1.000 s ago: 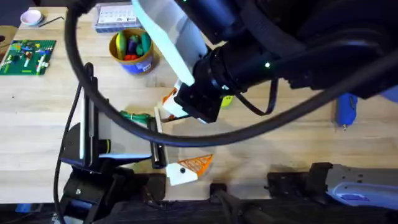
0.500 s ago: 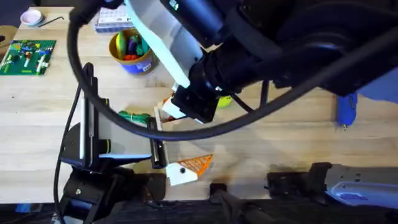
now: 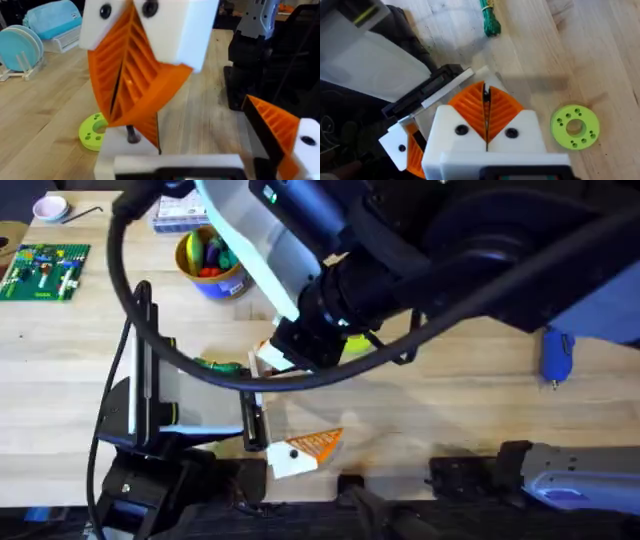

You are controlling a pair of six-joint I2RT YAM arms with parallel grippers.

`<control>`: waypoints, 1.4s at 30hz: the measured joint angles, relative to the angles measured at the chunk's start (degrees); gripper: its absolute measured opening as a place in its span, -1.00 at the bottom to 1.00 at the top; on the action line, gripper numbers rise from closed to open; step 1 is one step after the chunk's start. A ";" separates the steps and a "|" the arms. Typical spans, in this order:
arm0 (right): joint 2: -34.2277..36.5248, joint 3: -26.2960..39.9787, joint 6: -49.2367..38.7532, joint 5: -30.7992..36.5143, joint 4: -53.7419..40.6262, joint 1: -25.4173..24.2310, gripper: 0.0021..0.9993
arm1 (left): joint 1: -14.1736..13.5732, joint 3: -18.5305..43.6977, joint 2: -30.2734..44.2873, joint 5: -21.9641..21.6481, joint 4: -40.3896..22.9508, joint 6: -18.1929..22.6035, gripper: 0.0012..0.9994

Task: Pick up the gripper from the table and insert it into the empty holder that is missing its gripper. Then pick up a screw, insert it into the mounting hole, and use the screwdriver to tighten it. Finally, clean up the table by picking up the vegetable and placing it into the bucket.

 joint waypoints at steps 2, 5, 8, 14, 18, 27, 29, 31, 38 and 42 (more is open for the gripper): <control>0.00 0.00 0.00 0.00 0.04 0.00 -0.99 | 0.00 0.00 0.00 0.00 0.00 0.00 0.99; 0.00 0.00 0.02 0.00 0.31 0.00 -0.99 | 0.00 0.00 0.00 0.00 0.00 0.04 0.99; 0.15 0.00 0.24 0.00 0.74 0.00 -0.99 | 0.00 0.00 0.00 0.00 0.00 0.07 0.99; 0.48 0.00 0.66 0.00 1.16 0.00 -0.99 | -0.04 0.00 0.00 0.13 0.00 0.04 0.99; 0.48 0.00 0.89 0.00 1.31 0.00 -0.99 | -0.04 0.00 0.00 0.13 0.00 0.05 0.99; 0.48 0.00 0.90 0.00 1.57 0.00 -0.99 | -0.04 0.00 0.00 0.13 0.00 0.11 0.99; 0.48 0.00 0.90 0.00 1.61 0.00 -0.99 | -0.04 0.00 0.00 0.13 0.00 0.11 0.99; 0.48 0.00 0.90 0.00 1.64 0.00 -0.99 | -0.04 0.00 0.00 0.13 0.00 0.13 0.99; 0.48 0.00 0.90 0.00 1.79 0.00 -0.99 | -0.04 0.00 0.00 0.11 0.02 0.28 0.99; 0.48 0.00 0.90 0.00 1.79 0.00 -0.99 | -0.04 0.00 0.00 0.13 0.00 0.28 0.99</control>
